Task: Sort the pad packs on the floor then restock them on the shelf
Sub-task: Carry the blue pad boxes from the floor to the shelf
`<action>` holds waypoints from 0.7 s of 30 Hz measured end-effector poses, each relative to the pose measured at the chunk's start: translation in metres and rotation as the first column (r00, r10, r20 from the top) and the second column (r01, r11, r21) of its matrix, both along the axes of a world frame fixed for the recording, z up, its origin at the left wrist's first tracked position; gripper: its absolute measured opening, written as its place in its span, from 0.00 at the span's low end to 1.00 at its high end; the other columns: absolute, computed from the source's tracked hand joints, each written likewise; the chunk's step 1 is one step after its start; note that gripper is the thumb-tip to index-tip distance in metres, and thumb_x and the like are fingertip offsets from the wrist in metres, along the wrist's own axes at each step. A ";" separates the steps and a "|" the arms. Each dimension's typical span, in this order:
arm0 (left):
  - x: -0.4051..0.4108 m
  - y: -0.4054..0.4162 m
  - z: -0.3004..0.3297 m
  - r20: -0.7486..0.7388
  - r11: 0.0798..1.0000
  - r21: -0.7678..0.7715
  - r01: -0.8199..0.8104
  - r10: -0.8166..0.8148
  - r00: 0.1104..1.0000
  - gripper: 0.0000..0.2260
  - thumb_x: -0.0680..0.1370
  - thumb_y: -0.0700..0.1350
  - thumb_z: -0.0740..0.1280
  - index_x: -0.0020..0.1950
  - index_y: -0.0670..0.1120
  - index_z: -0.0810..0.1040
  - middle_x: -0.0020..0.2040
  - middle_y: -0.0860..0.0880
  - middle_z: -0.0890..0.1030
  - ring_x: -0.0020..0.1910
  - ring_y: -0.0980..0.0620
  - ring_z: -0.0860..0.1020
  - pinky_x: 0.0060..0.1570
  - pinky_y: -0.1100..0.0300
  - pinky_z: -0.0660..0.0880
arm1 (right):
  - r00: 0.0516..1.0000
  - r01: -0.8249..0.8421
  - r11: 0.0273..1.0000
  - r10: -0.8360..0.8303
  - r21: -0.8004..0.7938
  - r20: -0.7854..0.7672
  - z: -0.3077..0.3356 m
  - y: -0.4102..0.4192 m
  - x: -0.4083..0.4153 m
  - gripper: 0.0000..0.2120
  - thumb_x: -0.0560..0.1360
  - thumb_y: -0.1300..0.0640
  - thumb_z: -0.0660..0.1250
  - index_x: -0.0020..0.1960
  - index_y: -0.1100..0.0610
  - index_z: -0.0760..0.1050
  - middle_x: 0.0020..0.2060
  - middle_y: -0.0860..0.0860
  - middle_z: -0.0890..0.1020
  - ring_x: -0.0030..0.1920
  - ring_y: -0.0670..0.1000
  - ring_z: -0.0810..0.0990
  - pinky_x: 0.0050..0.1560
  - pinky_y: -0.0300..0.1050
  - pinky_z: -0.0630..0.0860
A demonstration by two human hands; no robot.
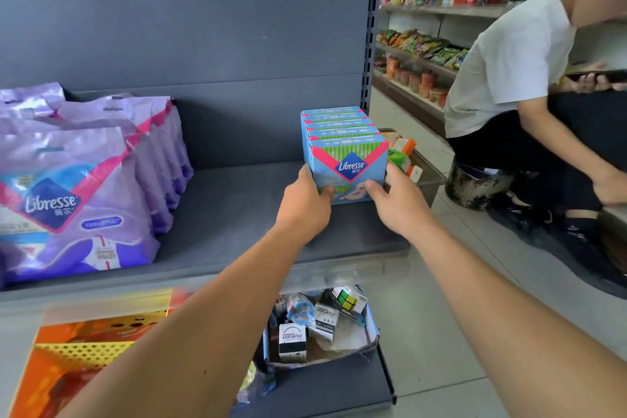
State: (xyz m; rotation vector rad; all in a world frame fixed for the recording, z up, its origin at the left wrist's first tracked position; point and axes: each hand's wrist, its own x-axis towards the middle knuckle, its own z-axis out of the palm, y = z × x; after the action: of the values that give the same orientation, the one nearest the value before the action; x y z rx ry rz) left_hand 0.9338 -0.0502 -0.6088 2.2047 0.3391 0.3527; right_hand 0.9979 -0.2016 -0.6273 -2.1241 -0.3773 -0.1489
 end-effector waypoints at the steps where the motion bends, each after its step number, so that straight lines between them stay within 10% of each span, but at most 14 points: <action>1: 0.000 0.000 0.000 -0.002 1.000 0.006 0.004 -0.004 1.000 0.14 0.80 0.44 0.62 0.66 0.46 0.68 0.58 0.47 0.79 0.47 0.48 0.74 0.43 0.59 0.70 | 1.000 -0.001 1.000 0.001 -0.004 -0.004 0.000 0.000 0.000 0.15 0.81 0.53 0.62 0.66 0.55 0.69 0.62 0.50 0.77 0.54 0.47 0.74 0.35 0.34 0.65; 21: -0.003 -0.002 0.003 -0.090 0.998 0.050 -0.027 0.031 0.995 0.14 0.81 0.44 0.61 0.66 0.42 0.65 0.60 0.43 0.77 0.47 0.47 0.72 0.43 0.57 0.68 | 0.998 0.023 0.992 -0.029 -0.126 -0.047 -0.002 0.001 0.003 0.13 0.82 0.52 0.59 0.64 0.57 0.67 0.60 0.52 0.77 0.56 0.50 0.74 0.33 0.30 0.63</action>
State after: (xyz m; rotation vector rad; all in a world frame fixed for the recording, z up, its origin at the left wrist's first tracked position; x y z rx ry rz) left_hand 0.9305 -0.0518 -0.6054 2.2698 0.4160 0.2797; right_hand 1.0013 -0.2007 -0.6289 -2.2526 -0.3376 -0.0905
